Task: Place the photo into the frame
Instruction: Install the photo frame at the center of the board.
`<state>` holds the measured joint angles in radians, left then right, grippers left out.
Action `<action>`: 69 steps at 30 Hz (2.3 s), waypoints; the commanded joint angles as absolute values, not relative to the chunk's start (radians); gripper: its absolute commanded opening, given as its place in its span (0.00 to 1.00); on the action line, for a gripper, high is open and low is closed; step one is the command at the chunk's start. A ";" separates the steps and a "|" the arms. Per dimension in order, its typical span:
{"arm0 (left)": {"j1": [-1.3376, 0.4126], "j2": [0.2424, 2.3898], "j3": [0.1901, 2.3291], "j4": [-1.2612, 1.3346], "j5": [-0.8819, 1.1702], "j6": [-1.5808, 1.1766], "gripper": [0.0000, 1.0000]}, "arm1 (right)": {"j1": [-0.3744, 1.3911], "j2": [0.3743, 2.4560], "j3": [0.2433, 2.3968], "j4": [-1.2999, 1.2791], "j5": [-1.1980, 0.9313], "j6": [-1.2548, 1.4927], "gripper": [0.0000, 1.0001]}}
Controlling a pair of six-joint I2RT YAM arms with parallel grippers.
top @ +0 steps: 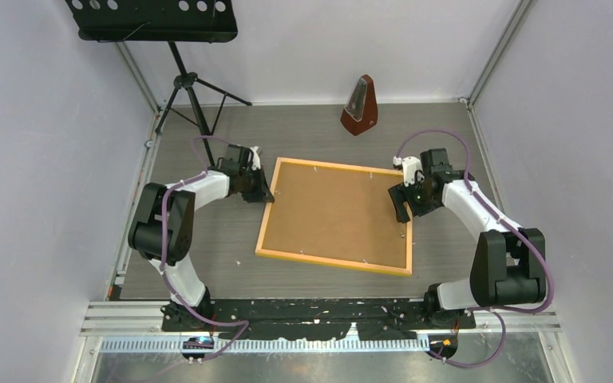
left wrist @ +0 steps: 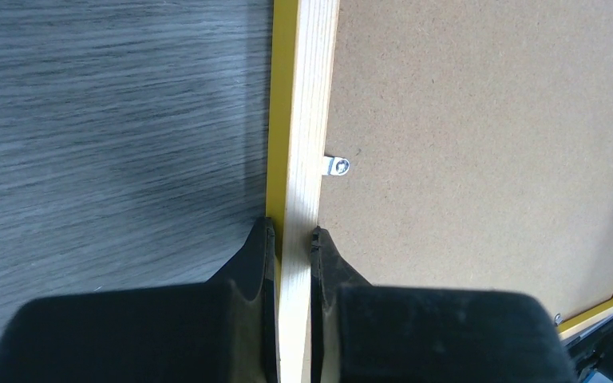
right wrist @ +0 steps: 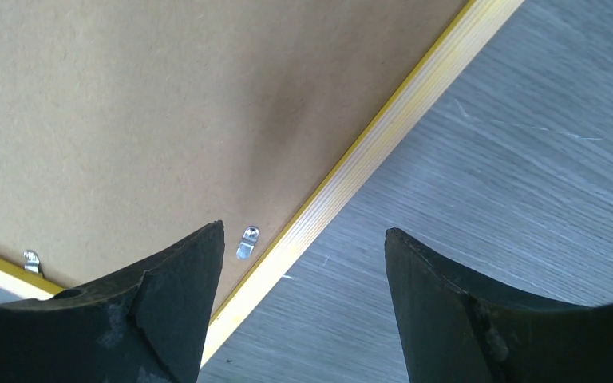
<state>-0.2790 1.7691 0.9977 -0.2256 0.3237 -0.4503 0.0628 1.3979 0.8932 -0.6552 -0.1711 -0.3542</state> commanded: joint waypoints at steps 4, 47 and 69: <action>-0.293 1.815 0.954 -0.282 0.408 -0.499 0.00 | 0.062 1.405 0.889 -0.722 -0.220 -0.486 0.79; -0.293 1.847 0.975 -0.296 0.433 -0.483 0.00 | 0.063 1.528 0.875 -0.692 -0.252 -0.551 0.32; -0.294 1.848 0.969 -0.291 0.441 -0.478 0.00 | 0.061 1.531 0.975 -0.612 -0.161 -0.479 0.40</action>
<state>-0.2745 1.7870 1.0050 -0.2161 0.3733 -0.4644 0.0521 1.5257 0.9020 -0.7036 -0.1326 -0.4755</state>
